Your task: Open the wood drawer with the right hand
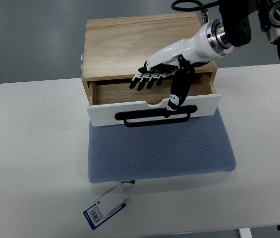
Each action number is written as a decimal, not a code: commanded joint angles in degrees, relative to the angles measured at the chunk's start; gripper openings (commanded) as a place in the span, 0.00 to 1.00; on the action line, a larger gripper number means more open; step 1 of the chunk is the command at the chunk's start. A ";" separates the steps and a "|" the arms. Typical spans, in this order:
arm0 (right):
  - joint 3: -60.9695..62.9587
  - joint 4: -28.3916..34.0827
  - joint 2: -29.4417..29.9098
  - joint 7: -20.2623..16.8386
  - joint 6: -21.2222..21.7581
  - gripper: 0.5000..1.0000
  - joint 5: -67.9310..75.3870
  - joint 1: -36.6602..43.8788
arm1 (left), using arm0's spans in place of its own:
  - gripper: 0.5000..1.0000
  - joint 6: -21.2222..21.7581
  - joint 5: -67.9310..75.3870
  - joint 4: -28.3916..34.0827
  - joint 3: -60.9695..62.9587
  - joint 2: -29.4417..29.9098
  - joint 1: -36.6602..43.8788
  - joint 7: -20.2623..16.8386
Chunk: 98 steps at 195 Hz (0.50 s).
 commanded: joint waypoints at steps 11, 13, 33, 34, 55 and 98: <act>3.94 -1.17 -3.47 0.09 -1.14 0.83 2.90 -0.23 | 1.00 -0.06 0.00 0.00 0.00 0.00 0.00 0.05; 3.94 -1.17 -3.47 0.09 -1.14 0.83 2.90 -0.23 | 1.00 -0.06 0.00 0.00 0.00 0.00 0.00 0.05; 5.69 -2.84 -5.58 0.18 -4.22 0.83 4.92 -1.20 | 1.00 -0.06 0.00 0.09 0.00 0.00 0.00 0.05; 5.69 -2.84 -5.58 0.18 -4.22 0.83 4.92 -1.20 | 1.00 -0.06 0.00 0.09 0.00 0.00 0.00 0.05; 9.03 -6.27 -8.13 2.11 -7.82 0.83 6.76 -4.98 | 1.00 0.02 0.00 0.00 0.00 0.00 0.00 0.05; 23.10 -13.03 -14.55 3.87 -15.38 0.83 10.72 -19.39 | 1.00 -0.06 0.00 0.00 0.00 0.00 0.00 0.05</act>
